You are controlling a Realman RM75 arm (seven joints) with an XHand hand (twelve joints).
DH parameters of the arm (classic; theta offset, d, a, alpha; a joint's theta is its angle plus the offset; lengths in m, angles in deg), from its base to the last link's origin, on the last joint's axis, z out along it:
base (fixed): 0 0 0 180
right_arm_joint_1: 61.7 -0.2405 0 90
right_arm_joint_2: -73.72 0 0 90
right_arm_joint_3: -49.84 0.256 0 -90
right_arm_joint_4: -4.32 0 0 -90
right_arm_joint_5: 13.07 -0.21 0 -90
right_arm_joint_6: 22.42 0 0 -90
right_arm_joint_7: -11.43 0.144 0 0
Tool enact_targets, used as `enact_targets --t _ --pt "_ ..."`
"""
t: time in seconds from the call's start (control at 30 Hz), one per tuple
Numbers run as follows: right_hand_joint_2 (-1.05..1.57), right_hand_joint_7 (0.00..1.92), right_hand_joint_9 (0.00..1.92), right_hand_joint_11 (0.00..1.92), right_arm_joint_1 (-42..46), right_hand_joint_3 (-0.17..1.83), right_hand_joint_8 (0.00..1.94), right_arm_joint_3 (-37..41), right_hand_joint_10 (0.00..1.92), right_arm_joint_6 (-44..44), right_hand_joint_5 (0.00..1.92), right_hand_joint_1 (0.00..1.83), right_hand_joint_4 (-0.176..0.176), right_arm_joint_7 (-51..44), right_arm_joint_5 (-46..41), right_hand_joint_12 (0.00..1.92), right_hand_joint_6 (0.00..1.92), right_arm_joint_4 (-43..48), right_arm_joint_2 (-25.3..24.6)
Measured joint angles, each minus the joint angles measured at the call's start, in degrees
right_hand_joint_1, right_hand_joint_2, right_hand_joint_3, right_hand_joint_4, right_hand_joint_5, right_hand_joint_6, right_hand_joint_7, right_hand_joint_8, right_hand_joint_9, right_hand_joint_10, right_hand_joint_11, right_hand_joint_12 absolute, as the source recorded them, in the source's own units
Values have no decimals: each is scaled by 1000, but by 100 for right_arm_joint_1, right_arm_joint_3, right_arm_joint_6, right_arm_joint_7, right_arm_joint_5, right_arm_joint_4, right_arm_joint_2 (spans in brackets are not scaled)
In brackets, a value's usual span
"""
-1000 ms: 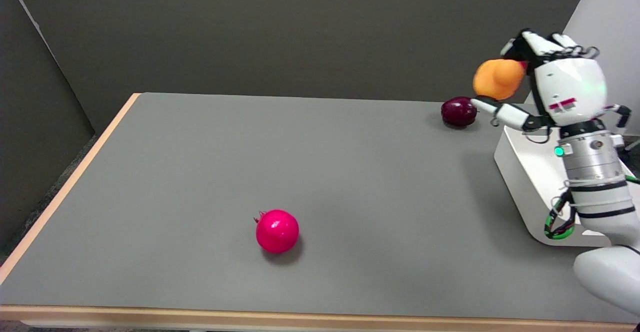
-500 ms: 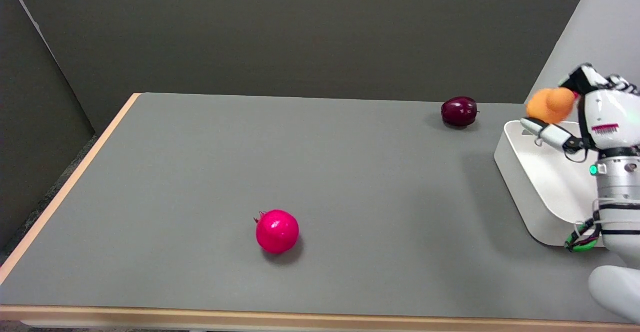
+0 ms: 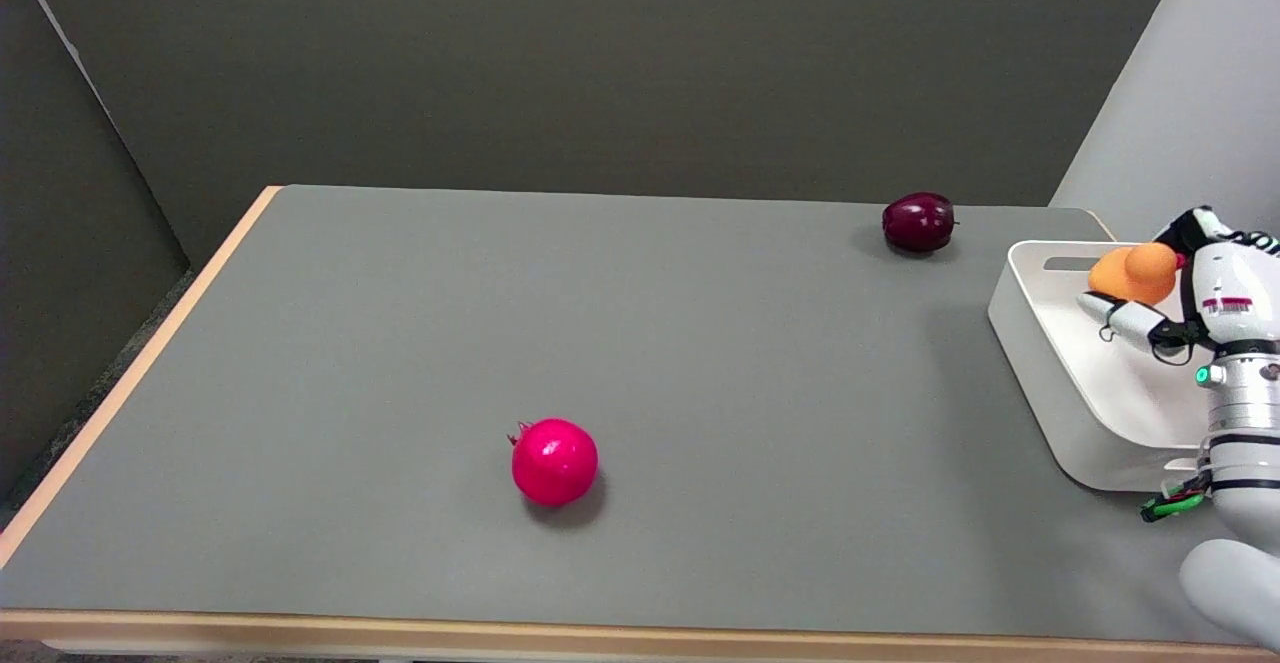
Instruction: Place the yellow duck into the white box.
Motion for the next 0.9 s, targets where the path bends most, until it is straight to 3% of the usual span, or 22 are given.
enact_targets --t 0.03,0.07,0.13,0.2,0.27,0.33,0.63,0.9 --pt "1309 732 667 388 -21 -18 1507 -24 1739 14 458 1321 -176 -4 -30 1903 1521 -34 6" --pt "1256 713 657 336 -46 88 1465 -55 1704 31 435 1272 -164 -7 -66 1904 1469 -74 12" --pt "802 612 607 58 -88 902 1036 -107 1333 58 353 940 -77 2 -125 1877 984 -139 23" --pt "682 179 193 89 -123 1021 379 -152 755 77 153 650 -23 50 -171 1332 399 -192 33" --pt "630 75 15 -1 -155 986 236 -198 608 98 90 595 -3 162 -213 1074 372 -240 40" --pt "587 2 0 -1 -183 928 10 -233 47 108 42 591 7 300 -236 647 269 -271 45" --pt "566 -1 -1 -1 -270 822 -1 -354 -1 108 21 555 15 910 -197 53 136 -322 62" --pt "572 -1 -1 -1 -309 859 -1 -438 -1 -47 31 516 3 1444 -33 -1 56 -237 68"
